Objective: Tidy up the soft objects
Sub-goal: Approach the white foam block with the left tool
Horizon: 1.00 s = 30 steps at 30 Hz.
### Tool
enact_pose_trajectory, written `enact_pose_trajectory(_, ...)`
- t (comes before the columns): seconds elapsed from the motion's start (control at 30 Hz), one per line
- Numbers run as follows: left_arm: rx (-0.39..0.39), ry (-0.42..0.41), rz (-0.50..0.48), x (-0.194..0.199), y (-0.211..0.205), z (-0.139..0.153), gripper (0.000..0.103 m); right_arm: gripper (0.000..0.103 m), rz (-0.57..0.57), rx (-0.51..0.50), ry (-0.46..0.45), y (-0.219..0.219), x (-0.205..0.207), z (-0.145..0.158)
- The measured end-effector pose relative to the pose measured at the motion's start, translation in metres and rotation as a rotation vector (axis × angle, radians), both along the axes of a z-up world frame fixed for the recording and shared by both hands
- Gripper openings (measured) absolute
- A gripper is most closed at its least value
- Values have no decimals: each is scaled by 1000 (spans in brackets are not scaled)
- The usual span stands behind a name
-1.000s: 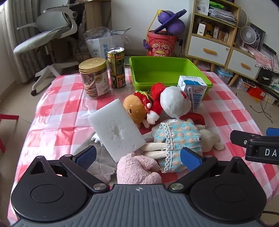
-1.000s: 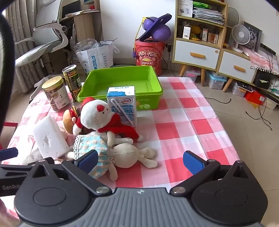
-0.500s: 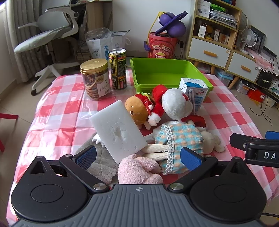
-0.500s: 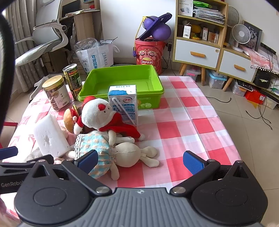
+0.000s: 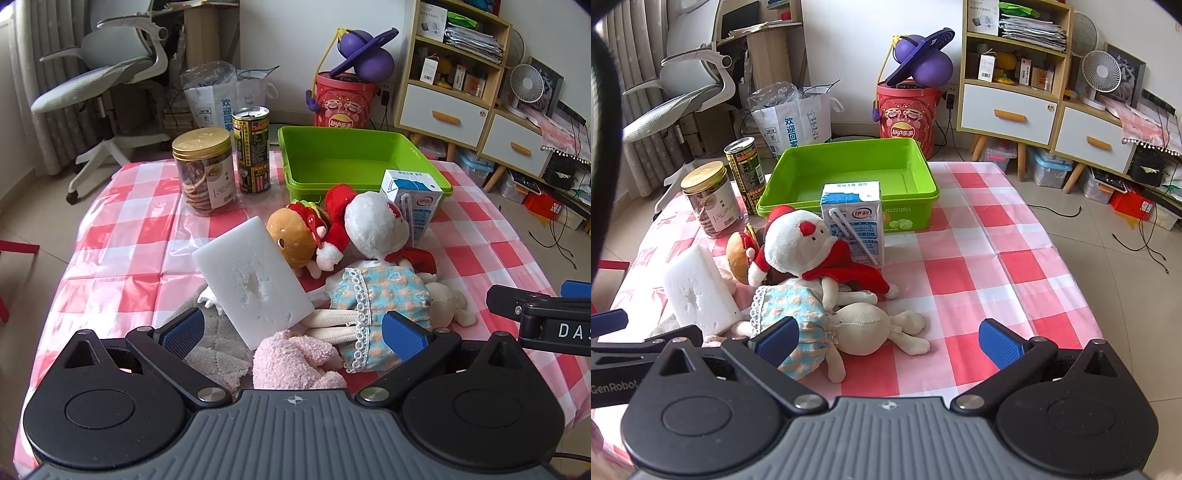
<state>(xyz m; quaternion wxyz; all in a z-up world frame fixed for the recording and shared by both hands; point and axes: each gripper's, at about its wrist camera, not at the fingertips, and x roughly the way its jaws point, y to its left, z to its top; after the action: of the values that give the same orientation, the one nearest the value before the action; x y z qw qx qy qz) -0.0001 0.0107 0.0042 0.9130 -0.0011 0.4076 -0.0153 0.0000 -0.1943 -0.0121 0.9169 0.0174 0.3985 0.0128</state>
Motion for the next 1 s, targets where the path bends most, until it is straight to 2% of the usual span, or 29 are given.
enact_pose_trajectory(1.0,-6,-2,-8,2,3,2,98,80,-13,10,-3,-3,1,-1)
